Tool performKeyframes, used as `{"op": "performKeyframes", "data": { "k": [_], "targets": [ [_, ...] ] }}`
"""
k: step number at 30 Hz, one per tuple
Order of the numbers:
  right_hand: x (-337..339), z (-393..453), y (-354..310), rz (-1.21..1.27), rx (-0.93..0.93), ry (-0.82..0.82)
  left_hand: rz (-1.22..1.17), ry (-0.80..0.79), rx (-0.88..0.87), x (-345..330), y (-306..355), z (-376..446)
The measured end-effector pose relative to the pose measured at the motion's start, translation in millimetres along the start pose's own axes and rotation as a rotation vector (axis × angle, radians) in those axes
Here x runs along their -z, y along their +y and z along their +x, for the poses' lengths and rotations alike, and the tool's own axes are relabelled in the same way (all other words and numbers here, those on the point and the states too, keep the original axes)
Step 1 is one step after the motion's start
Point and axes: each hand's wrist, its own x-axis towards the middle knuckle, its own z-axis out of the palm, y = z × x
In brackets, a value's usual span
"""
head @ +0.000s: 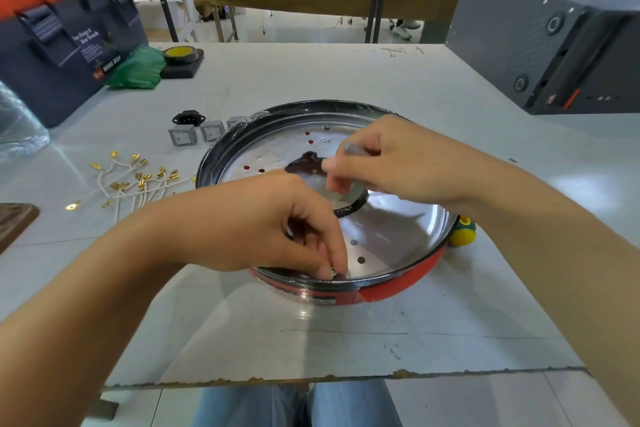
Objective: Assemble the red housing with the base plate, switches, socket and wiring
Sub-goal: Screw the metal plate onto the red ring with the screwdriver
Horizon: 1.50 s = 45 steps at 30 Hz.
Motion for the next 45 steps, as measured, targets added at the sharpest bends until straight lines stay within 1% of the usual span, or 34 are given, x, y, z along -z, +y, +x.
{"op": "performKeyframes", "data": {
  "k": [4,7,9,11,13,17,26,34,45],
  "targets": [
    [0,-10,-6,0.289,0.029,0.197,-0.012,0.027,-0.004,-1,0,-2],
    [-4,-15,-9,0.36,0.072,0.347,0.004,0.039,-0.001,-1,0,-3],
    [-8,-18,-9,0.397,0.112,0.398,0.012,0.042,0.004,-1,1,-3],
    [-13,-21,-10,0.482,0.157,0.367,0.014,0.04,0.004,-1,2,-3],
    [-18,-22,-8,0.513,0.204,0.304,0.018,0.041,0.006,-1,2,-3],
    [-21,-24,-4,0.443,0.245,0.212,0.002,0.046,0.008,-1,2,-3],
    [-22,-26,-1,0.272,0.304,0.162,0.0,0.061,0.0,-2,0,-2],
    [-22,-26,-1,0.23,0.338,0.132,-0.006,0.069,0.018,-1,1,-2],
    [-23,-27,-4,0.195,0.34,0.109,0.009,0.057,0.001,-2,2,-3]
  ]
}}
